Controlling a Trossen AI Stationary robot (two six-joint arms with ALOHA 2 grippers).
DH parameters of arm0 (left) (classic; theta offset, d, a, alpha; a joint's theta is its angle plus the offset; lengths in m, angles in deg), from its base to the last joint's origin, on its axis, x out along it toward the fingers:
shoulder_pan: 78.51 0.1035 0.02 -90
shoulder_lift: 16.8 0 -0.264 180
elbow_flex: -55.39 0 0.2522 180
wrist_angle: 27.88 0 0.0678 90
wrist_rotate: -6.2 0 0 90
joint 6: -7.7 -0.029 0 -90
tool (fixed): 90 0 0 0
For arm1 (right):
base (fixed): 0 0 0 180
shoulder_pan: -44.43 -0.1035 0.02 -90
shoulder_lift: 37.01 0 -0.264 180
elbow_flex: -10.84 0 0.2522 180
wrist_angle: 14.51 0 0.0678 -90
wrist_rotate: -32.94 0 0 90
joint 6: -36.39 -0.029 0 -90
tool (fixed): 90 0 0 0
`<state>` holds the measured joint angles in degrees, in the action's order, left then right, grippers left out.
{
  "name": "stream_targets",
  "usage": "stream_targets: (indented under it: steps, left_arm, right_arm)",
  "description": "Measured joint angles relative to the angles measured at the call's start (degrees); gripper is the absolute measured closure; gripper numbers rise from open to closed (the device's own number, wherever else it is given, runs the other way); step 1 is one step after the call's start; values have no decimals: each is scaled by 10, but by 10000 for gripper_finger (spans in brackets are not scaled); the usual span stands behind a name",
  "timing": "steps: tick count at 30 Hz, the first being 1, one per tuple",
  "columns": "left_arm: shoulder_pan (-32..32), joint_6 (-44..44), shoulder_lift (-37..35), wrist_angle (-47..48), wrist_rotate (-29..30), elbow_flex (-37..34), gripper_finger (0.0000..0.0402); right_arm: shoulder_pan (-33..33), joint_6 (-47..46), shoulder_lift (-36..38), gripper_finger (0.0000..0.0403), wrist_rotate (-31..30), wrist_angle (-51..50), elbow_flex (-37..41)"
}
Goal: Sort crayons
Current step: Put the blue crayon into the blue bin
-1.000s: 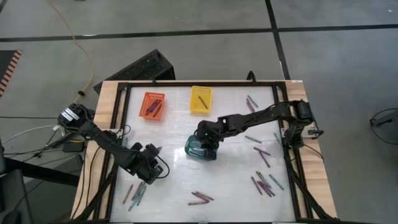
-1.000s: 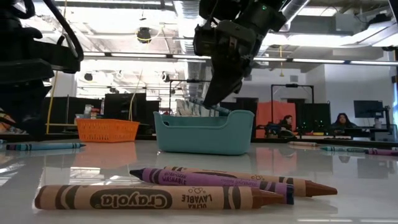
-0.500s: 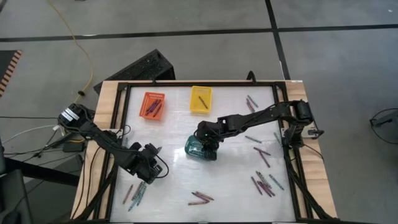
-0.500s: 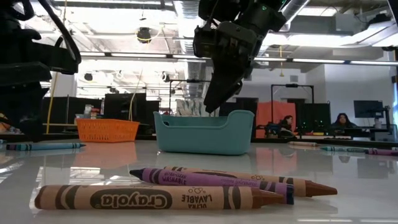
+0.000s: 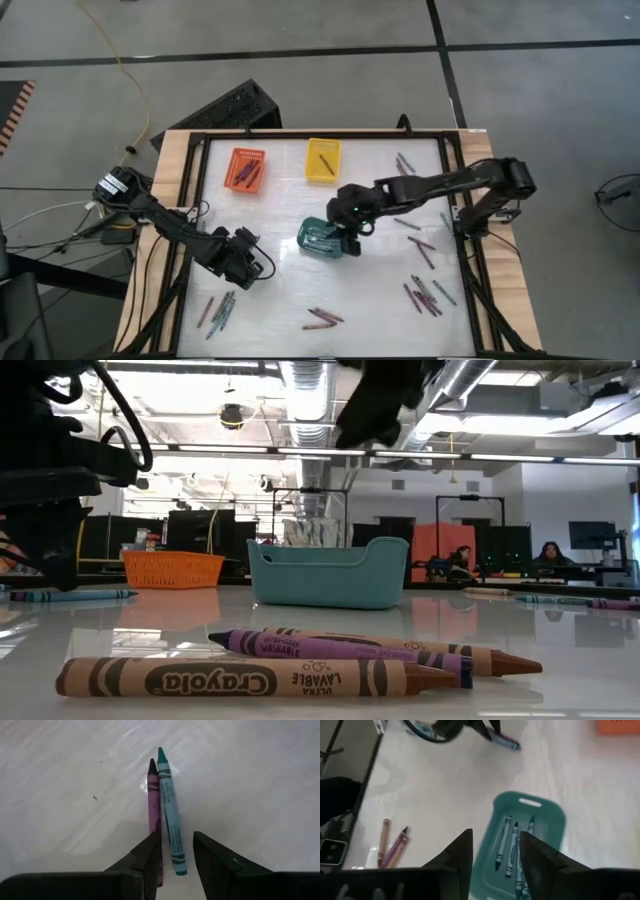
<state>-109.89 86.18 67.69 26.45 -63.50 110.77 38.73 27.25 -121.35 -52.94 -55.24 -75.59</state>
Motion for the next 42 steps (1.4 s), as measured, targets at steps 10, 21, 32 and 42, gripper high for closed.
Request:
stream_targets:
  steps: [10, 21, 32, 42]
  left_arm:
    - [0, -13, 0, -24, 5, 0, 294]
    - [10, -7, -4, -81, -25, -52, 332]
    - [11, -41, -2, -102, -19, -47, 393]
    - [34, -166, -7, -105, 53, 41, 400]
  right_arm:
    - [-7, 1, 54, 251, -45, -48, 0]
    - [-24, -3, 53, 251, -47, -50, 0]
    - [-34, -5, 53, 251, -57, -63, 0]
    - [-79, -41, 53, 251, -102, -166, 0]
